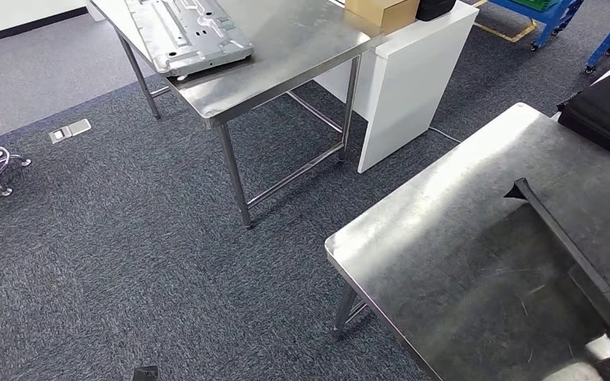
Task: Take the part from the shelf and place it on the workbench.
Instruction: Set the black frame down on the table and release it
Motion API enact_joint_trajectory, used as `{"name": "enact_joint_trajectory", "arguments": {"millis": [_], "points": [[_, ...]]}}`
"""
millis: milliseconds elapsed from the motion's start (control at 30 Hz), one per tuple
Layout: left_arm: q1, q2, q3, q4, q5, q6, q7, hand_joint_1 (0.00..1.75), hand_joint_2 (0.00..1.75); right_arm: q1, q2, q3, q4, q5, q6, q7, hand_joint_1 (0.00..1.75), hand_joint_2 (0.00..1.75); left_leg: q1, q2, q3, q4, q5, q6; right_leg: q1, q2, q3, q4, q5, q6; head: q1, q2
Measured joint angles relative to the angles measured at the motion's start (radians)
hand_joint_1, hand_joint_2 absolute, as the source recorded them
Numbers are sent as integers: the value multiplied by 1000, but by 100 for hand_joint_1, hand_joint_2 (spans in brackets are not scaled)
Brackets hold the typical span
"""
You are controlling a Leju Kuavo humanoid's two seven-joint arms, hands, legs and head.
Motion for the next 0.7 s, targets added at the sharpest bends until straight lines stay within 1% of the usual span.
{"name": "enact_joint_trajectory", "arguments": {"millis": [300, 433, 567, 700], "points": [[0, -1, 0, 0, 2, -3, 1, 0, 0, 1, 8, -31, -39, -2, 51, -12, 0, 0, 0, 0, -1, 0, 0, 0, 0, 0, 0, 0, 0, 0, 0, 0], [0, -2, 0, 0, 12, -3, 1, 0, 0, -9, -3, -33, -46, -41, 131, -15, 0, 0, 0, 0, 0, 0, 0, 0, 0, 0, 1, 0, 0, 0, 0, 0], [0, -2, 0, 0, 17, -3, 0, 0, 0, -11, -9, -25, -48, -62, 221, 13, 0, 0, 0, 0, 0, 0, 0, 0, 0, 0, 1, 0, 0, 0, 0, 0], [0, -2, 0, 0, 18, -3, 0, 0, 0, -11, -13, -17, -52, -62, 236, 24, 0, 0, 0, 0, 0, 0, 0, 0, 0, 0, 1, 0, 0, 0, 0, 0]]}}
